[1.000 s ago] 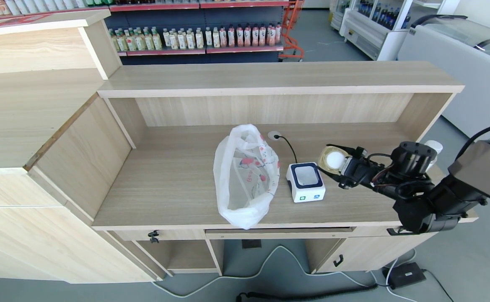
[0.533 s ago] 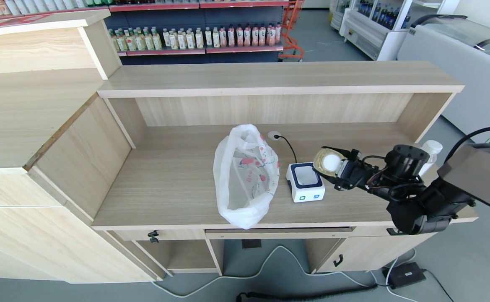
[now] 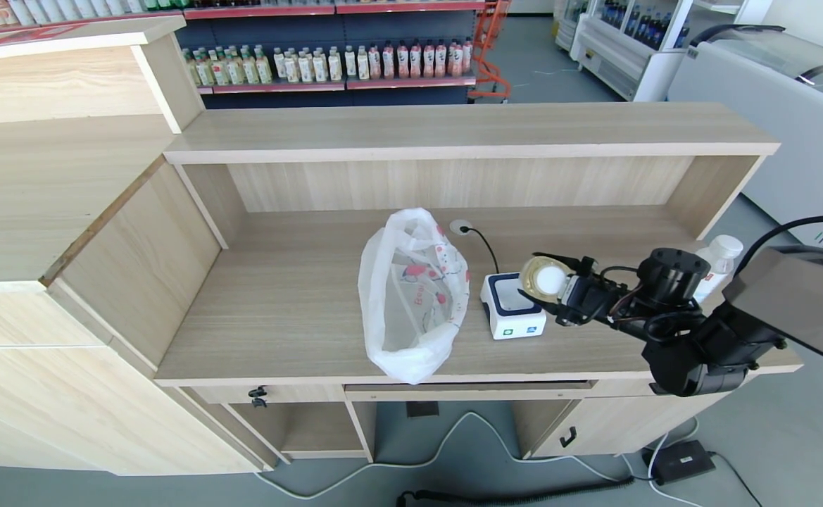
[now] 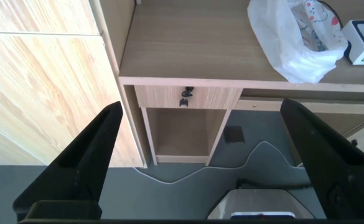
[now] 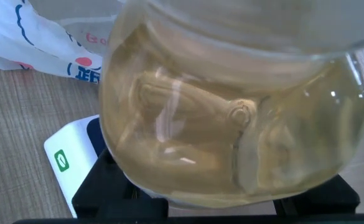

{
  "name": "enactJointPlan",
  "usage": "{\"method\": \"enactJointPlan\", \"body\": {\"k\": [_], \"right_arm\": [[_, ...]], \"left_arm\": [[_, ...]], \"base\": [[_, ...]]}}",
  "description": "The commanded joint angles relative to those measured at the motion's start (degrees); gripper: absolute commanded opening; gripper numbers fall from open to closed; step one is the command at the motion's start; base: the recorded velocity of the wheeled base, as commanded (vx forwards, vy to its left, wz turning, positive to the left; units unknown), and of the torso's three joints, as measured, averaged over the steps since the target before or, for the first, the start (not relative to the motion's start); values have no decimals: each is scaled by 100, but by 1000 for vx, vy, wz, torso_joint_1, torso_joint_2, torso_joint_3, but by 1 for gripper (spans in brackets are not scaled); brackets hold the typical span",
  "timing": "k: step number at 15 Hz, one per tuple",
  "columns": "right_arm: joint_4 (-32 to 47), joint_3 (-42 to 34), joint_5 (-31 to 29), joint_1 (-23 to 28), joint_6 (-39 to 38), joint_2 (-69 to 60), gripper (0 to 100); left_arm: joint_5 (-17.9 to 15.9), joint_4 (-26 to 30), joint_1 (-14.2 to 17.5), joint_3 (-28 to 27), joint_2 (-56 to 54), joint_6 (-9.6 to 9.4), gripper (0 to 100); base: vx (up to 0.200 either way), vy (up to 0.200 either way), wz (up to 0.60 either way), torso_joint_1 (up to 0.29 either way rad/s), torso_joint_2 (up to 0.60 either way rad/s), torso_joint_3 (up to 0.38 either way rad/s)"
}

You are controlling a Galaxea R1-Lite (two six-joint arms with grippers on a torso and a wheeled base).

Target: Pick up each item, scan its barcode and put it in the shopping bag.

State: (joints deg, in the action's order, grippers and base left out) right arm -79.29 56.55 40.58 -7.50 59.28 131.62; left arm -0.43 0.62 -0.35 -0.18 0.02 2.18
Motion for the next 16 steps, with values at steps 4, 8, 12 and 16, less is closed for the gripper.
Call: {"method": "enactJointPlan", "body": {"k": [4, 8, 12, 16], "right_arm": [[-8, 339, 169, -112, -4, 180, 0], [-43, 374, 196, -112, -4, 215, 0], [-43, 488, 266, -112, 4, 294, 0], [-140, 506, 266, -103, -75, 294, 0]], "left_arm": [[-1, -1, 0, 1, -2, 2, 100], [-1, -1, 0, 1, -2, 2, 100], [-1, -1, 0, 1, -2, 2, 100], [-1, -1, 0, 1, -2, 2, 100]], "base": [[0, 0, 0, 0, 0, 0], [0, 0, 0, 0, 0, 0], [0, 0, 0, 0, 0, 0], [0, 0, 0, 0, 0, 0]]}}
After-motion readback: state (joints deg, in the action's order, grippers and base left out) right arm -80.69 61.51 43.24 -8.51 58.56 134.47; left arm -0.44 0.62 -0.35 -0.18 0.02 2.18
